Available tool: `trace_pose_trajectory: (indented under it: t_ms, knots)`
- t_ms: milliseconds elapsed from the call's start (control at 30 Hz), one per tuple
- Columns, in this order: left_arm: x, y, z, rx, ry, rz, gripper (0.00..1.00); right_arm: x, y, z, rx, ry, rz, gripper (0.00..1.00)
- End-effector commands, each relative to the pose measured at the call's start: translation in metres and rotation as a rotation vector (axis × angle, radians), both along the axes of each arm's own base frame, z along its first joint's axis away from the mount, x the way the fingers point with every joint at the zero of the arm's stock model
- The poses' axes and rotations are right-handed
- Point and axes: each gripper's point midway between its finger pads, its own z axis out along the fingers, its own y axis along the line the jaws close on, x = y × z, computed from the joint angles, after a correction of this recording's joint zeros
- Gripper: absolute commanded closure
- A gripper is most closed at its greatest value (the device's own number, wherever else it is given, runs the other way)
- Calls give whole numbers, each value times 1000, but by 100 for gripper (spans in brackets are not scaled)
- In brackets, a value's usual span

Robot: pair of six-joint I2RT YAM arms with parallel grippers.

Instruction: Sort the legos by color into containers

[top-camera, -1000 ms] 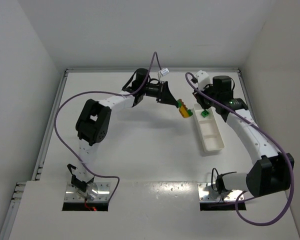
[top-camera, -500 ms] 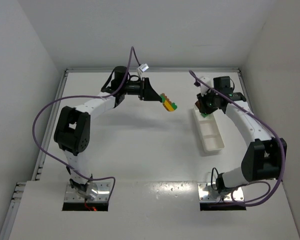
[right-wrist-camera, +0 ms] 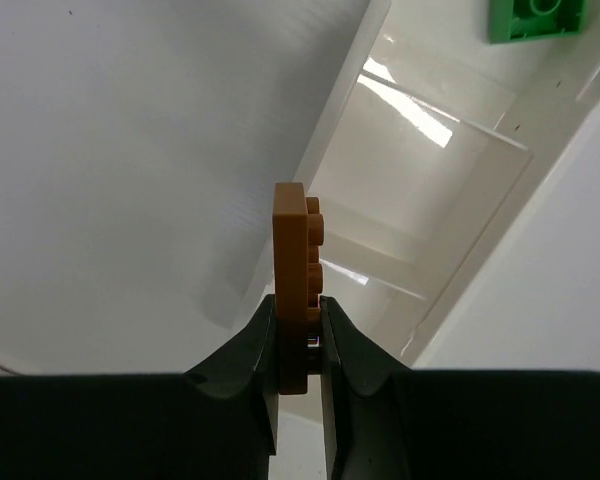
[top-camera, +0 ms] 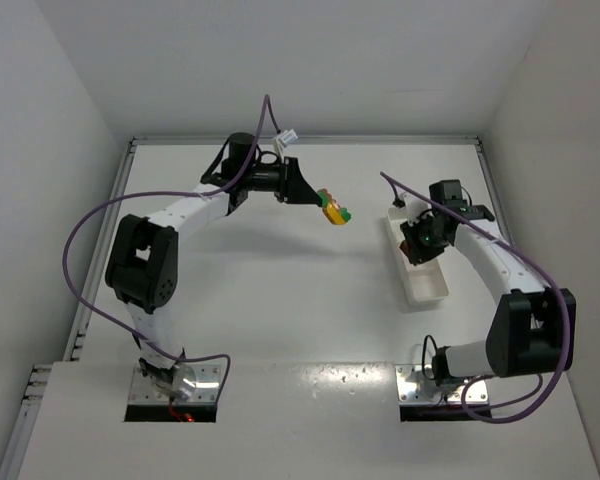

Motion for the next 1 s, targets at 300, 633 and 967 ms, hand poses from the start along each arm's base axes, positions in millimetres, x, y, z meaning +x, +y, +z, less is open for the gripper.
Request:
trace_pose_trajectory:
  t_ms: [300, 633, 967]
  knots:
    - [14, 4, 20, -17, -78, 6, 95, 23, -16, -21, -81, -27, -46, 81]
    - [16, 8, 16, -14, -70, 16, 95, 39, -20, -18, -98, -54, -80, 46]
    - [1, 26, 25, -157, 50, -12, 95, 32, 61, 95, 216, -412, 293, 50]
